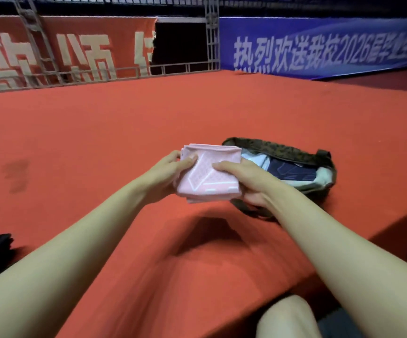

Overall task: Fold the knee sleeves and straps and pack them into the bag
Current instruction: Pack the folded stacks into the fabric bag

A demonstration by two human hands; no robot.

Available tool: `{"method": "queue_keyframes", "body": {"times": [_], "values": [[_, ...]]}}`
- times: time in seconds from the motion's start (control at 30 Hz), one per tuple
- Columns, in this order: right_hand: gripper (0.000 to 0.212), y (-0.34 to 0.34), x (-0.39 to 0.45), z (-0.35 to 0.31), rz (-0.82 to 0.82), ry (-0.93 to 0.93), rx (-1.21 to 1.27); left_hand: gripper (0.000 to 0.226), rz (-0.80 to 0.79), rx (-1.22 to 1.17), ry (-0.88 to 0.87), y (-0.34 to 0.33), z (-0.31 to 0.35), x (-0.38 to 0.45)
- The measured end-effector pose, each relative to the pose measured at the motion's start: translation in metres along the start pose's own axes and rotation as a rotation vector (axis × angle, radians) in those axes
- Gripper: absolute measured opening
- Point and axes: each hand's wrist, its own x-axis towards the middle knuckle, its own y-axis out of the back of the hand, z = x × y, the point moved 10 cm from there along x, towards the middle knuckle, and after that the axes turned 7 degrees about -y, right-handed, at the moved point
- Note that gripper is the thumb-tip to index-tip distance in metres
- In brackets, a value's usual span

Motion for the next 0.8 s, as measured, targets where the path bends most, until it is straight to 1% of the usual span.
{"method": "queue_keyframes", "body": {"times": [0.07,0.13,0.17,0.23,0.27,0.3,0.33,0.4,0.43,0.47,0.5,0.57,0.6,0.63,0.7,0.77,0.8], "values": [[0.041,0.037,-0.001,-0.023,0.11,0.081,-0.032,0.032,-0.02,0.045,-0.01,-0.026,0.009,0.019],[0.041,0.075,-0.002,-0.041,0.191,0.12,-0.031,0.041,0.005,0.135,-0.008,-0.038,0.016,0.04],[0.041,0.094,-0.001,-0.046,0.228,0.121,-0.013,0.038,0.032,0.206,-0.008,-0.04,0.016,0.053],[0.036,0.128,0.0,-0.05,0.289,0.103,0.035,0.029,0.101,0.461,-0.04,-0.038,0.016,0.08],[0.034,0.143,0.001,-0.05,0.323,0.094,0.043,0.038,0.126,0.622,-0.064,-0.037,0.017,0.094],[0.036,0.156,0.003,-0.05,0.351,0.093,0.026,0.055,0.144,0.764,-0.099,-0.039,0.018,0.107],[0.042,0.166,0.007,-0.05,0.373,0.094,-0.018,0.07,0.151,0.861,-0.139,-0.043,0.02,0.118],[0.056,0.178,0.02,-0.045,0.384,0.086,-0.13,0.088,0.138,0.957,-0.169,-0.05,0.015,0.137],[0.059,0.185,0.027,-0.041,0.39,0.073,-0.145,0.091,0.121,0.978,-0.146,-0.053,0.009,0.146],[0.061,0.19,0.034,-0.037,0.389,0.058,-0.124,0.084,0.101,1.001,-0.117,-0.056,0.004,0.154],[0.059,0.195,0.039,-0.033,0.394,0.042,-0.098,0.07,0.076,1.039,-0.093,-0.058,-0.003,0.163],[0.045,0.197,0.045,-0.029,0.377,0.018,-0.01,0.036,0.065,1.063,-0.098,-0.063,-0.004,0.175],[0.036,0.198,0.05,-0.026,0.375,0.002,0.039,0.028,0.092,1.048,-0.113,-0.06,0.001,0.181],[0.029,0.2,0.056,-0.023,0.367,-0.019,0.079,0.027,0.137,1.02,-0.128,-0.054,0.008,0.187],[0.019,0.196,0.068,-0.022,0.347,-0.051,0.127,0.025,0.202,0.873,-0.165,-0.038,0.024,0.194],[0.014,0.186,0.081,-0.026,0.33,-0.059,0.12,0.019,0.196,0.716,-0.187,-0.028,0.033,0.197],[0.015,0.179,0.088,-0.029,0.334,-0.051,0.084,0.018,0.177,0.668,-0.195,-0.027,0.036,0.196]]}}
